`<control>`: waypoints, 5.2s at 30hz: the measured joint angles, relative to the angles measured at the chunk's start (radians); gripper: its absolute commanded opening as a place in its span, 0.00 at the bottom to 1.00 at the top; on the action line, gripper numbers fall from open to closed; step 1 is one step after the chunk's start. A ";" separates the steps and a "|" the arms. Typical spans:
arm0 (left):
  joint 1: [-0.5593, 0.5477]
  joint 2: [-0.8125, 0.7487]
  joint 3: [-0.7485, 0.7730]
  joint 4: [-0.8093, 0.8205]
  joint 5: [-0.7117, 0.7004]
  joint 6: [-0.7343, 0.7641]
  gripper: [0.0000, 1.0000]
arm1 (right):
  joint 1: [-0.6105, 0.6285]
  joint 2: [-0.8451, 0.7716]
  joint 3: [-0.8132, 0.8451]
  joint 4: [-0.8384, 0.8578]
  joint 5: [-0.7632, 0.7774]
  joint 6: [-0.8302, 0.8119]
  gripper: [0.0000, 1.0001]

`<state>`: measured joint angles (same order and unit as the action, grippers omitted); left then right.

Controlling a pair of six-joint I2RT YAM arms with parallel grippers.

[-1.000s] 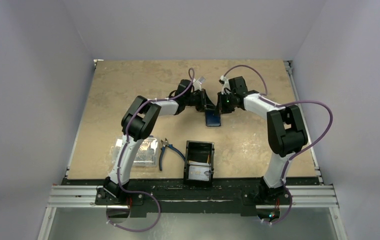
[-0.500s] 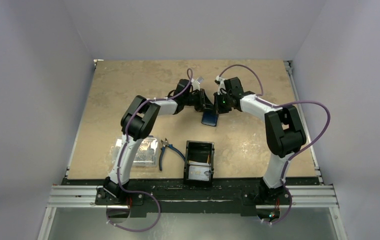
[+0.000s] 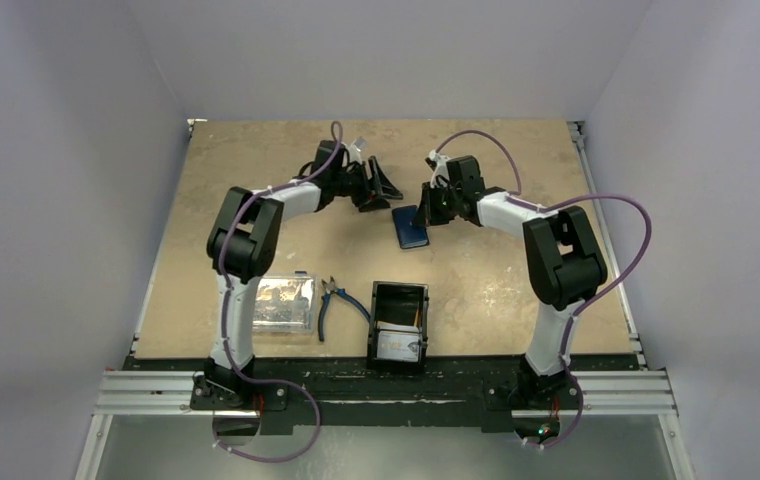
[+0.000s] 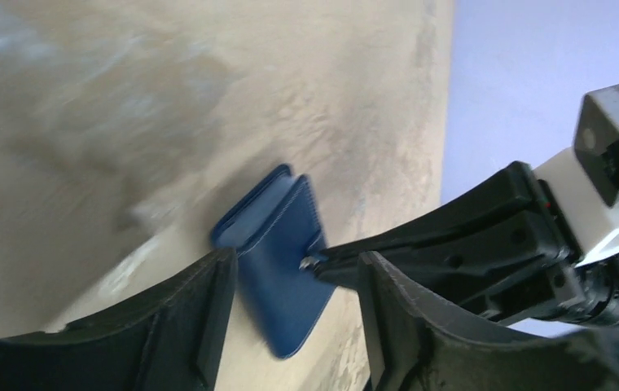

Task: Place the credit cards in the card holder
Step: Close the card holder at the center of the board.

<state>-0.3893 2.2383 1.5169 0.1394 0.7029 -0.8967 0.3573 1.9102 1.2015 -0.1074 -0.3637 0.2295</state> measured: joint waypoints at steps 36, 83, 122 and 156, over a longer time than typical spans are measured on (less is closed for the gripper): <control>-0.039 -0.060 -0.197 -0.010 -0.059 -0.033 0.05 | -0.085 0.071 -0.015 0.101 -0.335 0.019 0.01; -0.024 0.018 -0.172 0.111 0.062 -0.196 0.00 | 0.238 0.246 0.485 -0.570 0.488 -0.081 0.04; -0.013 0.039 -0.196 0.198 0.103 -0.261 0.00 | 0.319 0.139 0.162 -0.148 0.665 0.008 0.27; -0.050 -0.028 -0.202 0.016 0.059 -0.096 0.40 | 0.047 -0.016 0.087 -0.067 -0.088 0.117 0.59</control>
<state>-0.4389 2.2105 1.3148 0.1551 0.7620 -0.9924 0.4046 1.8942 1.2888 -0.1741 -0.4515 0.3462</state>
